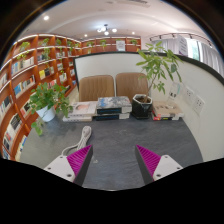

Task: Unplug charger

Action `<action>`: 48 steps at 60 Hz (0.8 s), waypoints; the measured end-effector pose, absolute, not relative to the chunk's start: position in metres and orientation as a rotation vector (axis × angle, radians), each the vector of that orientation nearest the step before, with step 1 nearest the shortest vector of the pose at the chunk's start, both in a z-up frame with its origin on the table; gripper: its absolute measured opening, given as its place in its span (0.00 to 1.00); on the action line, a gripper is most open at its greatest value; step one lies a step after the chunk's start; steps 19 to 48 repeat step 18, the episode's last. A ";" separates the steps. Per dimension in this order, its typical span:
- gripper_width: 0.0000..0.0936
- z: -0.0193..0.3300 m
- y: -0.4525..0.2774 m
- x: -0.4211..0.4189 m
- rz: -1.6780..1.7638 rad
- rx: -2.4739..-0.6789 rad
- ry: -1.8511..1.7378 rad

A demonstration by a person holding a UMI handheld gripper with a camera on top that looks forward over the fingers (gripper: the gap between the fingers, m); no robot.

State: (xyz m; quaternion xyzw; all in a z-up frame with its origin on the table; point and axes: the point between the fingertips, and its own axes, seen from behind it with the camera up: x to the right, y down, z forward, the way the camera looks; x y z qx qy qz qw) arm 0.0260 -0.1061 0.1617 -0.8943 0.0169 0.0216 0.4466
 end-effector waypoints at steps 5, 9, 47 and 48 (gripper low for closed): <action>0.91 0.169 -0.109 0.024 0.072 -2.199 0.010; 0.90 0.175 -0.110 0.023 0.102 -2.191 0.002; 0.91 0.185 -0.109 0.027 0.133 -2.171 -0.026; 0.91 0.185 -0.109 0.027 0.133 -2.171 -0.026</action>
